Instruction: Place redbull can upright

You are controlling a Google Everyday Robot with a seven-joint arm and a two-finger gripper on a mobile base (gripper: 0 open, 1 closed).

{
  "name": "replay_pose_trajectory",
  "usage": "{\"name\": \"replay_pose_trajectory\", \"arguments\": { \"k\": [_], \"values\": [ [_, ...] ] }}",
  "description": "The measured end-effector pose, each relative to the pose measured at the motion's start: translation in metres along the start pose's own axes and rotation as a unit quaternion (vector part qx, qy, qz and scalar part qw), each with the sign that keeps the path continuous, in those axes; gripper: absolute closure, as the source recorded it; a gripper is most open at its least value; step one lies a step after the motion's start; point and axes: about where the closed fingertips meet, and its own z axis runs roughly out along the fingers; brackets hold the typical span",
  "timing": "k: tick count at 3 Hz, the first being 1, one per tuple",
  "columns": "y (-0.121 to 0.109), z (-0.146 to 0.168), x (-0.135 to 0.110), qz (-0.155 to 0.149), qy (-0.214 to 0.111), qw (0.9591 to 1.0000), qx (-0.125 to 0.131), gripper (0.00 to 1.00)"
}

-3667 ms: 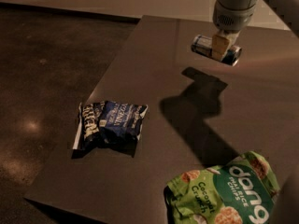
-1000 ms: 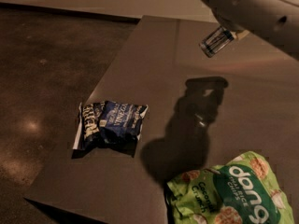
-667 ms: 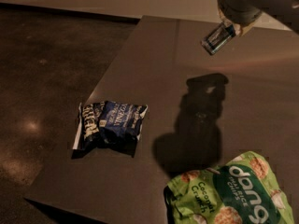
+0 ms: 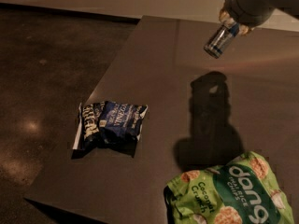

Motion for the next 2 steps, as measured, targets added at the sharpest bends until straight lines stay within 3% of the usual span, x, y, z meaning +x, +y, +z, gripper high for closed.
{"name": "replay_pose_trajectory", "arguments": {
  "k": [1, 2],
  "values": [
    [0.007, 0.006, -0.0116, -0.065, 0.015, 0.9972, 0.036, 1.0],
    [0.0066, 0.0095, -0.0208, -0.115, 0.034, 0.9887, 0.09, 1.0]
  ]
}}
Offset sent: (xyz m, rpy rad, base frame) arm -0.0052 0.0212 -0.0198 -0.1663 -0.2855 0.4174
